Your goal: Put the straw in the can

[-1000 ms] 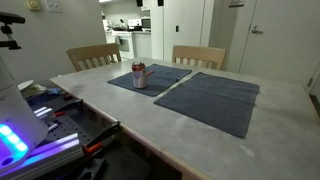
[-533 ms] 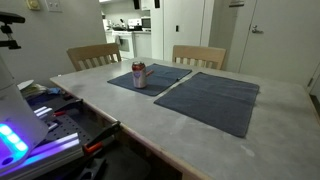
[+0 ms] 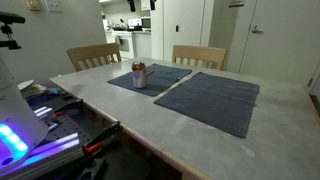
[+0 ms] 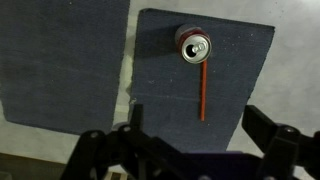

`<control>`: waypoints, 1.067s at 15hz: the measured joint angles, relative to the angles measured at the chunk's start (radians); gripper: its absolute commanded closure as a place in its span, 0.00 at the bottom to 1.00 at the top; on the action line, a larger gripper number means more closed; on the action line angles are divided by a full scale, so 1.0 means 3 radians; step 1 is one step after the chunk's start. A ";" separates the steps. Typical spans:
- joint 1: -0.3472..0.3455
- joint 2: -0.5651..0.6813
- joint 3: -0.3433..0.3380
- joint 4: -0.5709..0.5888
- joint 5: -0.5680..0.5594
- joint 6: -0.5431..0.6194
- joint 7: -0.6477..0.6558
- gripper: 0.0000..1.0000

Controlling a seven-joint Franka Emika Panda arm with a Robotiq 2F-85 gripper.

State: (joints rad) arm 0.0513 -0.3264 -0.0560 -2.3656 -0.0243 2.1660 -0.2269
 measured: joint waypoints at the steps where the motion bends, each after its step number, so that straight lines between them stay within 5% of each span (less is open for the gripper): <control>1: 0.0023 0.0004 0.0020 0.0001 0.0000 0.0001 -0.0015 0.00; 8: 0.0272 0.0235 0.0154 0.0025 0.0047 0.0337 -0.0210 0.00; 16: 0.0312 0.1307 0.0253 0.0606 0.0139 0.0688 -0.0639 0.00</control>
State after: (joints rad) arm 0.1449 0.0657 0.0200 -2.1838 0.0175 2.3723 -0.4187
